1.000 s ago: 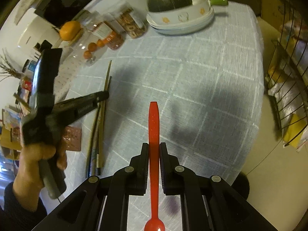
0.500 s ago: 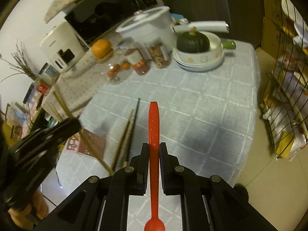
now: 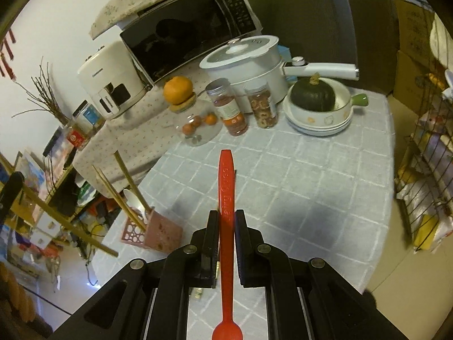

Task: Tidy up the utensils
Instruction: 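Carry the chopstick with the left tool and the red spoon with the right tool to the caddy, then open the left tool over the caddy while the right tool lowers the red spoon in and opens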

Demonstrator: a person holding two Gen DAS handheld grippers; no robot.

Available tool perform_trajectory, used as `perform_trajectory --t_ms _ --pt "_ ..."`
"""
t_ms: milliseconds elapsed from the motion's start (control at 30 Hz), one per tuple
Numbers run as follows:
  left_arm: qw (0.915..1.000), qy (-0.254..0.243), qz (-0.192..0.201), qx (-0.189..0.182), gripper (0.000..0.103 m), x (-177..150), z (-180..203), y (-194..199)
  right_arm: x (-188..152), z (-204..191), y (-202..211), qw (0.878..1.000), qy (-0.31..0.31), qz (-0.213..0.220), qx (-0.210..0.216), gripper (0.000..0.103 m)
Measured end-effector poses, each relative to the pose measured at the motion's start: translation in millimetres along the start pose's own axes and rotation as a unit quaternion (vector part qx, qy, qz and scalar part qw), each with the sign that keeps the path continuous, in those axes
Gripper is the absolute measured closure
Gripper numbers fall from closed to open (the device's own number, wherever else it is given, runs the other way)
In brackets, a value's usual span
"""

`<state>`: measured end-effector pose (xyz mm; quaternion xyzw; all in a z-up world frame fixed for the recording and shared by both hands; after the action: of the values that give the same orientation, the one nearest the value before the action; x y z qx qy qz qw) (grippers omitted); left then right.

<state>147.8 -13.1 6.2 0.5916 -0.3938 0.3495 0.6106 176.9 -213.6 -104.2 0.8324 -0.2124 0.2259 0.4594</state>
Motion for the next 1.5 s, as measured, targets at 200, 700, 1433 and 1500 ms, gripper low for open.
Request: perform_trajectory --t_ms 200,700,1433,1500 --pt "0.9989 0.030 -0.006 0.036 0.095 -23.5 -31.1 -39.1 -1.7 -14.5 -19.5 1.000 0.009 -0.001 0.000 0.093" --pt "0.9975 0.029 -0.026 0.059 0.095 -54.0 -44.8 -79.4 -7.1 -18.0 -31.8 1.000 0.014 -0.011 -0.003 0.092" --pt "0.9749 0.034 -0.207 0.074 0.037 -96.0 -70.2 -44.9 27.2 -130.8 -19.7 0.982 0.116 0.134 0.060 0.092" --pt "0.9708 0.023 -0.224 0.084 0.034 -107.8 -78.0 -40.2 31.1 -152.5 -24.4 0.975 0.141 0.159 0.063 0.092"
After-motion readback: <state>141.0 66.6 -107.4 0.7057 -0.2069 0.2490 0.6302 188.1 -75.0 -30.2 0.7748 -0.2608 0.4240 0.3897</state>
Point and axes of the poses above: each gripper's, at about its wrist camera, not at the fingertips, and y roughly against the way its jaws point, z to its right, x to its top, the point moved 9 cm from there along -y, roughly the way its jaws point, and after that the axes turned 9 degrees about x, right-handed, at the moved point
